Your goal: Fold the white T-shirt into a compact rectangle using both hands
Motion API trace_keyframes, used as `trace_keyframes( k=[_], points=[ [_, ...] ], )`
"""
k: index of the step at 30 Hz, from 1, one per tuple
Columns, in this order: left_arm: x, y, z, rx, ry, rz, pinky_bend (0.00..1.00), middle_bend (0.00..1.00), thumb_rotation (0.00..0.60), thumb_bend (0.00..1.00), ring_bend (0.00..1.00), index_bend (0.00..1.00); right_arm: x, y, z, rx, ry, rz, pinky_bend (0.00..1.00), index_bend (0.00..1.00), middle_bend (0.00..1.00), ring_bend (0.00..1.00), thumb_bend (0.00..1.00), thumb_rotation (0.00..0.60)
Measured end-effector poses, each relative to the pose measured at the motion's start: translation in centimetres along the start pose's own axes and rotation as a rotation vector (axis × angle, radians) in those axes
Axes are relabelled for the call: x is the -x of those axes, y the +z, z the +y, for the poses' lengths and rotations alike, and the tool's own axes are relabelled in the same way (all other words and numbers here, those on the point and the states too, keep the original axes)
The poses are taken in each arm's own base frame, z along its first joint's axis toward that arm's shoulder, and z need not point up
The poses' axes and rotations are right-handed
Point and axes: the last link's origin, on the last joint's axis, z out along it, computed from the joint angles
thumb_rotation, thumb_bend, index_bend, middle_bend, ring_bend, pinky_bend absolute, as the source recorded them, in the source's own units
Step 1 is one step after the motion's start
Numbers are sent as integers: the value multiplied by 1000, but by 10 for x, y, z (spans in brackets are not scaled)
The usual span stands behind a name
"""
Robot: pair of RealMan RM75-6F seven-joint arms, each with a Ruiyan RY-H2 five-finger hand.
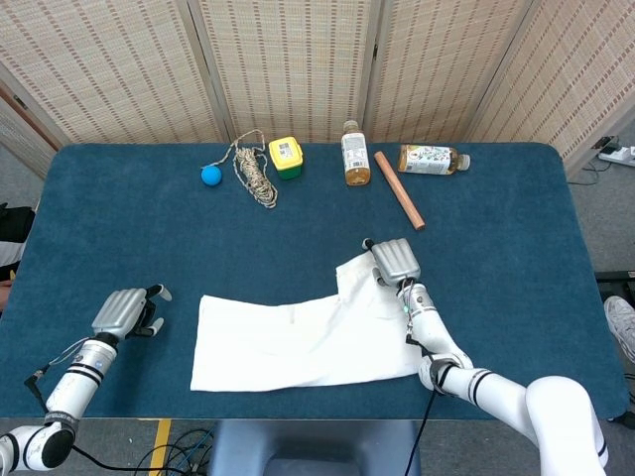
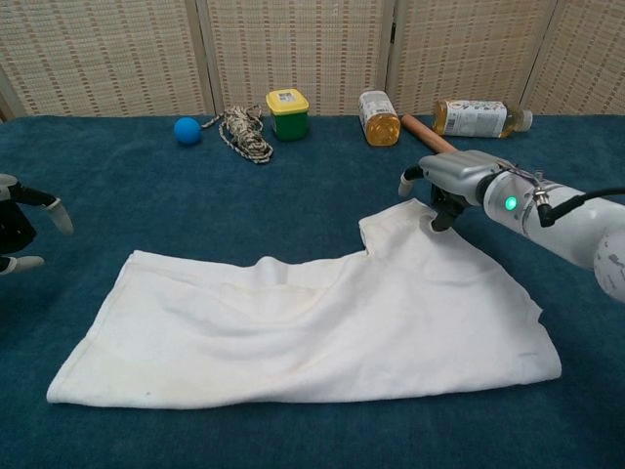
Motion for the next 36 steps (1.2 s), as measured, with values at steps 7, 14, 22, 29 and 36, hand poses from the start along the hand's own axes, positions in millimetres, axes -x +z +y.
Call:
trace_keyframes(
  k=[7,14,22,29,36],
  points=[
    [1,0,-3,-9,-1,-3,978,860,600,403,776,375,3,5,-6,2,-18,-19,1000,275,927,996,439,600],
    [2,0,-2,-6,-5,-3,978,860,600,403,776,375,7,3,-5,1,-22,-19,1000,419,928,996,439,600],
    [3,1,0,0,-6,-3,978,860,600,403,776,374,9,-4,-2,-7,7,15,1000,550,943,996,461,600],
    [2,0,-1,2,-6,2,978,860,600,403,776,374,11,-18,4,-25,23,54,1000,572,943,996,502,600],
    [2,-1,-1,7,-4,3,978,860,600,403,776,374,11,-44,12,-45,51,121,1000,572,944,997,510,600]
  ],
)
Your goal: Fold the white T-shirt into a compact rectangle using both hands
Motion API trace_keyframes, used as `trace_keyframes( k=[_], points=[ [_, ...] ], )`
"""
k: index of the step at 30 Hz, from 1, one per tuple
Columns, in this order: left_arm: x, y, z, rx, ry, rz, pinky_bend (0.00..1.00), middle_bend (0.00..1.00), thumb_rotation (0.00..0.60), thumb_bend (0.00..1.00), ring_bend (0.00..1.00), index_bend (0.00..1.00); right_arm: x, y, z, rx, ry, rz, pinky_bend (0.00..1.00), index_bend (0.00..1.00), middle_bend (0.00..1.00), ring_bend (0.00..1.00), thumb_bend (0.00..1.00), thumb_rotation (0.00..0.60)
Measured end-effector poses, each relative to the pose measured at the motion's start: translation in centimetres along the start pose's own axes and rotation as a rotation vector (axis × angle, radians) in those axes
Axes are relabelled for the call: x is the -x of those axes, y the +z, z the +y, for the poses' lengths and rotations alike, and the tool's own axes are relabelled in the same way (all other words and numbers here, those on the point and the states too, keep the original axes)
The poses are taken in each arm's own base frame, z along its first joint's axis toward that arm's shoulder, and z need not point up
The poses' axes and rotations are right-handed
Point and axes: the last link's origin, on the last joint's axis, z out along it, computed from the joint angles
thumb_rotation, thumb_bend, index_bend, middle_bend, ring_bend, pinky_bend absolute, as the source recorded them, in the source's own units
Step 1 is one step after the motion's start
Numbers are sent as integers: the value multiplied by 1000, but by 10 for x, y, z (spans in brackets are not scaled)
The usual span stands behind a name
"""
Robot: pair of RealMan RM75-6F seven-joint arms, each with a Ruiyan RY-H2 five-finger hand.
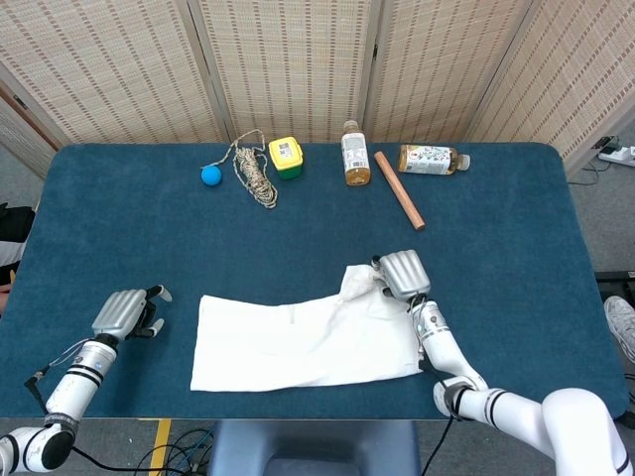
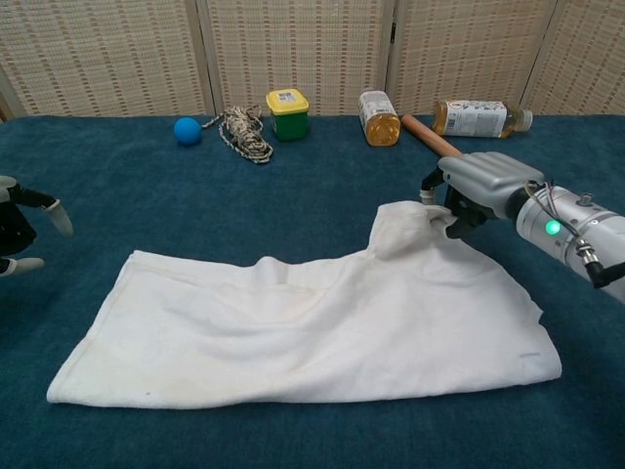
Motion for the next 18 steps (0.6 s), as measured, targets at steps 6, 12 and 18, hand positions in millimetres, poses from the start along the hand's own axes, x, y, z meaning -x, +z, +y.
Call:
trace_keyframes(
  k=[6,12,18],
  points=[
    [-1,0,1,8,1,1,978,860,600,403,776,374,5,-33,4,-37,-7,22,1000,572,945,997,510,600],
    [1,1,2,12,2,-6,978,860,600,403,776,374,14,-66,7,-61,-13,16,1000,572,945,997,510,600],
    [2,2,2,14,2,-10,978,860,600,403,776,374,20,-89,11,-72,-32,-8,1000,572,944,996,510,600]
  ],
)
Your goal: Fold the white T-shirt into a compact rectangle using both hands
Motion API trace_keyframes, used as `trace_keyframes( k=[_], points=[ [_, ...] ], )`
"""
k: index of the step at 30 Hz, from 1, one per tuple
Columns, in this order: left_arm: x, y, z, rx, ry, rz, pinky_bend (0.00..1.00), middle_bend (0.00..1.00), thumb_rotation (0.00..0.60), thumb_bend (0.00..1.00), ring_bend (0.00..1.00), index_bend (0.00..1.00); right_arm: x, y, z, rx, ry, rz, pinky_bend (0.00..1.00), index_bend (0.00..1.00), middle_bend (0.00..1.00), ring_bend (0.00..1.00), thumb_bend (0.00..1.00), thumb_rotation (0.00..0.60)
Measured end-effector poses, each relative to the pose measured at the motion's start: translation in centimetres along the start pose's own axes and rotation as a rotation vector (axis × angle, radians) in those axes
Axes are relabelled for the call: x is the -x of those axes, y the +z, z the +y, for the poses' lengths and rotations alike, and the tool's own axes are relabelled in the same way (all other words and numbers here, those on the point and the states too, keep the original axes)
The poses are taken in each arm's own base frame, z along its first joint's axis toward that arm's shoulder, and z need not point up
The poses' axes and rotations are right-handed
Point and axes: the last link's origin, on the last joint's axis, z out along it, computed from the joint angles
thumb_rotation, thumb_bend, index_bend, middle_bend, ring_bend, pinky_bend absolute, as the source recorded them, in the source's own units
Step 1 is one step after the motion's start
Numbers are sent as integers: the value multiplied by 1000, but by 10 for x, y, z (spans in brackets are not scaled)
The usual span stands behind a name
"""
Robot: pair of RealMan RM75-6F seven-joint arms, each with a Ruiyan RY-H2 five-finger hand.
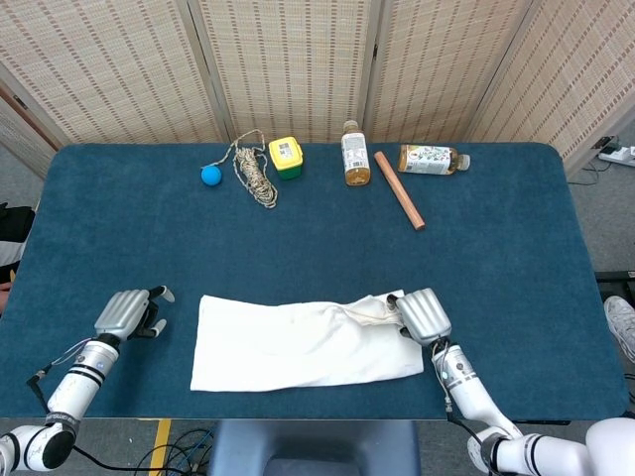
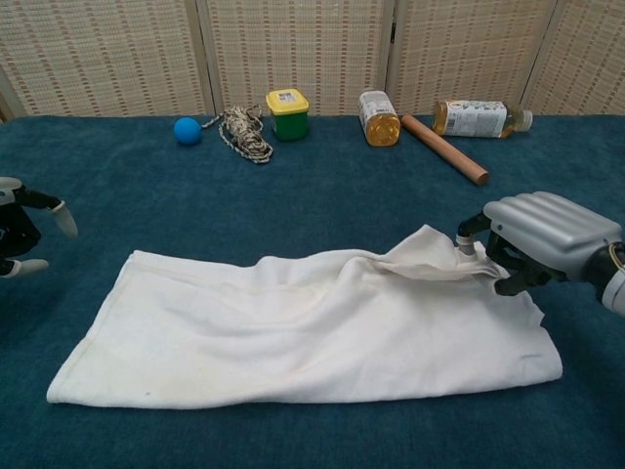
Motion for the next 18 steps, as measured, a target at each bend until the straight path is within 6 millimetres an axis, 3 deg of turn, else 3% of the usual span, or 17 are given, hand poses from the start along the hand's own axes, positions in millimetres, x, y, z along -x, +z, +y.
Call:
trace_keyframes(
  k=[3,10,18],
  points=[
    [1,0,0,1,0,-4,978,860,600,403,776,374,2,-8,3,-5,-20,-14,1000,551,944,996,510,600],
    [2,0,-1,-2,2,-6,978,860,600,403,776,374,2,-27,5,-41,-29,-46,1000,351,944,995,510,600],
    [2,1,0,0,2,-10,978,860,600,403,776,374,1,-52,6,-78,-17,-87,1000,333,944,994,510,600]
  ],
)
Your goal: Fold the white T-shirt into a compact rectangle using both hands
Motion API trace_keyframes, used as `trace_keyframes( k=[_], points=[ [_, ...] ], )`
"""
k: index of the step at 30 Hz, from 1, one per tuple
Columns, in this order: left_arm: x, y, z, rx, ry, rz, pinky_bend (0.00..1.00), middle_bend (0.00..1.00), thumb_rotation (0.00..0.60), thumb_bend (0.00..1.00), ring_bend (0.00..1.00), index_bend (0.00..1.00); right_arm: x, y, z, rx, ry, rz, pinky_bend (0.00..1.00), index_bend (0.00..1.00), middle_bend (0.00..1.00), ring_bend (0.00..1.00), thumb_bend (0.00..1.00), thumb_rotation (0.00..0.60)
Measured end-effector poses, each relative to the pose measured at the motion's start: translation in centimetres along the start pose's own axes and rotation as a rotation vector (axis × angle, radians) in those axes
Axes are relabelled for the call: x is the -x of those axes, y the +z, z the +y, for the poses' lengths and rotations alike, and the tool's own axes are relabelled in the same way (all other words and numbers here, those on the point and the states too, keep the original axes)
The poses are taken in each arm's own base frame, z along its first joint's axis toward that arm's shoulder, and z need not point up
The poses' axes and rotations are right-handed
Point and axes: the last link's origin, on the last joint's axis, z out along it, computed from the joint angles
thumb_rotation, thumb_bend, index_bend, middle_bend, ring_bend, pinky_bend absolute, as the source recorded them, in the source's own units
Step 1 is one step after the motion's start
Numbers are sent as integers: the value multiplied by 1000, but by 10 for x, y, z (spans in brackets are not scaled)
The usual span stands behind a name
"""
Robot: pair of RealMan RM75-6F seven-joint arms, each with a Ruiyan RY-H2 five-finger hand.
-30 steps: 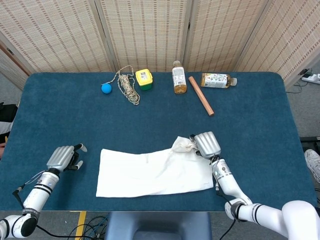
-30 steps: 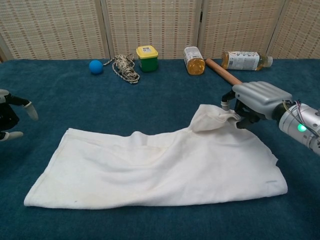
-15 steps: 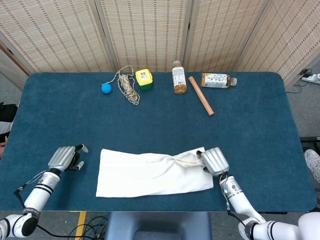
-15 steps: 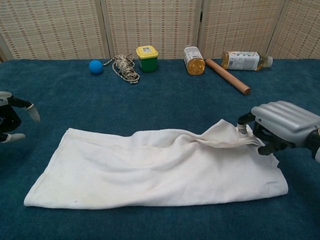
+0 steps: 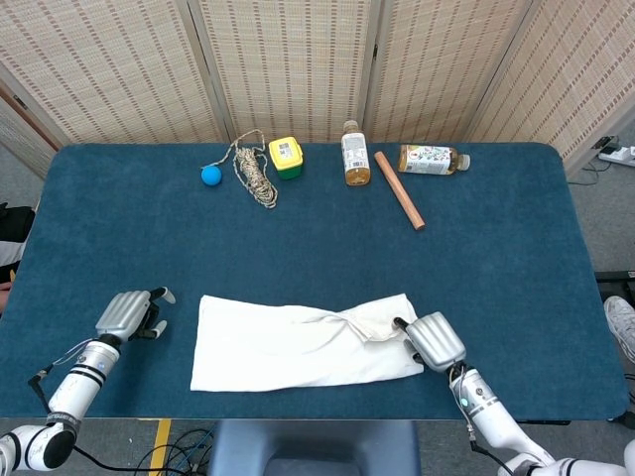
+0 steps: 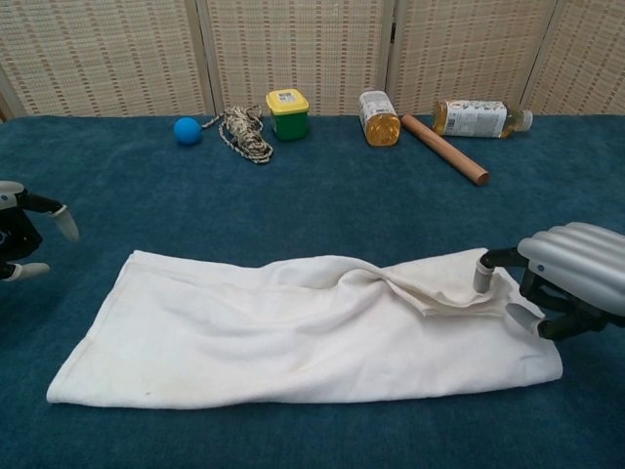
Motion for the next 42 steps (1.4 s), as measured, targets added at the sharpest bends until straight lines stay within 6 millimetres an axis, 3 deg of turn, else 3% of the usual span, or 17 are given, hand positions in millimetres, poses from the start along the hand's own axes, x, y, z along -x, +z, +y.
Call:
trace_keyframes(
  k=[6,11,19,23,29,42],
  points=[
    [-1,0,0,3,1,0,978,860,600,403,776,373,-3,-18,-1,-36,3,-29,1000,333,944,987,510,600],
    [-5,-2,1,11,16,10,978,860,600,403,777,376,-16,-30,1,-53,14,19,1000,333,944,986,510,600],
    [-13,2,11,82,92,40,978,861,600,403,776,386,-71,-42,23,11,10,215,1000,333,944,986,510,600],
    [-18,12,20,128,125,53,978,860,600,403,776,387,-86,-44,34,58,7,253,1000,333,944,986,510,600],
    [-14,32,34,172,139,4,978,860,600,403,776,407,-88,-50,41,92,27,260,1000,333,944,986,509,600],
    [15,47,60,237,183,-60,978,860,600,403,776,413,-83,-57,50,128,47,252,1000,333,944,986,509,600]
  ],
)
